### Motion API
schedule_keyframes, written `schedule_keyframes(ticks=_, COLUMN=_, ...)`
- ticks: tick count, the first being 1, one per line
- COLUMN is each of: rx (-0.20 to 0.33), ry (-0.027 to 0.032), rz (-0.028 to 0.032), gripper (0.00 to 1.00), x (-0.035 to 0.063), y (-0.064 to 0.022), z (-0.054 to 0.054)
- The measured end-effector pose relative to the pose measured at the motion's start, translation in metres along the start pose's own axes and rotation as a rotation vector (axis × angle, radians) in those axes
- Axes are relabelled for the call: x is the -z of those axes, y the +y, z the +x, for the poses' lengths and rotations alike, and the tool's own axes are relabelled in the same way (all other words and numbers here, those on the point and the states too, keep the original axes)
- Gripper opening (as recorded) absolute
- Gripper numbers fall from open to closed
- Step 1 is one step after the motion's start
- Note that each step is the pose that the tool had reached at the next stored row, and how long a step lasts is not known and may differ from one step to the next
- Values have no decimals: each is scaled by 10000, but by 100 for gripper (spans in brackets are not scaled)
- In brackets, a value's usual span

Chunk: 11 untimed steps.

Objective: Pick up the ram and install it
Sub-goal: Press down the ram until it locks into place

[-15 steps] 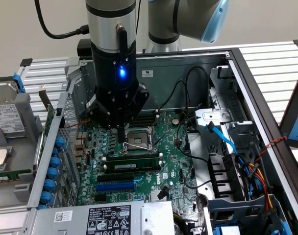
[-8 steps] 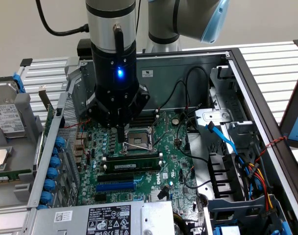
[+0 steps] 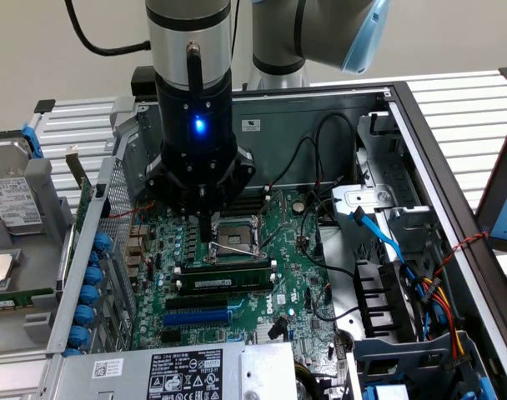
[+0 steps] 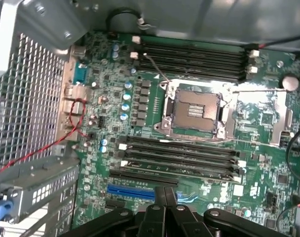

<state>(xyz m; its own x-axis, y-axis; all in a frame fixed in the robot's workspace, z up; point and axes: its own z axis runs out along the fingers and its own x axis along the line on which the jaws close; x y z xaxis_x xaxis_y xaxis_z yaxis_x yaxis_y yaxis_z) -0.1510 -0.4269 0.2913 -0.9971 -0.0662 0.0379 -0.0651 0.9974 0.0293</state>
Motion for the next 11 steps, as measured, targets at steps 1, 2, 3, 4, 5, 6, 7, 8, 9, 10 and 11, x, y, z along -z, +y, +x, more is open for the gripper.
schedule_keyframes(ticks=1, rx=-146, ry=-4, rz=-5, gripper=11, x=0, y=0, z=0)
schedule_keyframes(ticks=2, rx=-289, ry=-8, rz=-10, gripper=11, x=0, y=0, z=0)
schedule_keyframes(ticks=3, rx=-438, ry=-12, rz=-15, gripper=11, x=0, y=0, z=0)
schedule_keyframes(ticks=4, rx=-582, ry=-17, rz=-20, gripper=11, x=0, y=0, z=0)
schedule_keyframes(ticks=5, rx=-727, ry=-21, rz=-24, gripper=11, x=0, y=0, z=0)
schedule_keyframes(ticks=6, rx=-871, ry=-25, rz=-30, gripper=11, x=0, y=0, z=0)
schedule_keyframes(ticks=7, rx=-1025, ry=-29, rz=-34, gripper=11, x=0, y=0, z=0)
schedule_keyframes(ticks=8, rx=-1170, ry=-34, rz=-40, gripper=11, x=0, y=0, z=0)
schedule_keyframes(ticks=9, rx=-1321, ry=-38, rz=-44, gripper=11, x=0, y=0, z=0)
schedule_keyframes(ticks=10, rx=-1462, ry=-42, rz=-49, gripper=11, x=0, y=0, z=0)
schedule_keyframes(ticks=11, rx=-1617, ry=-46, rz=-55, gripper=11, x=0, y=0, z=0)
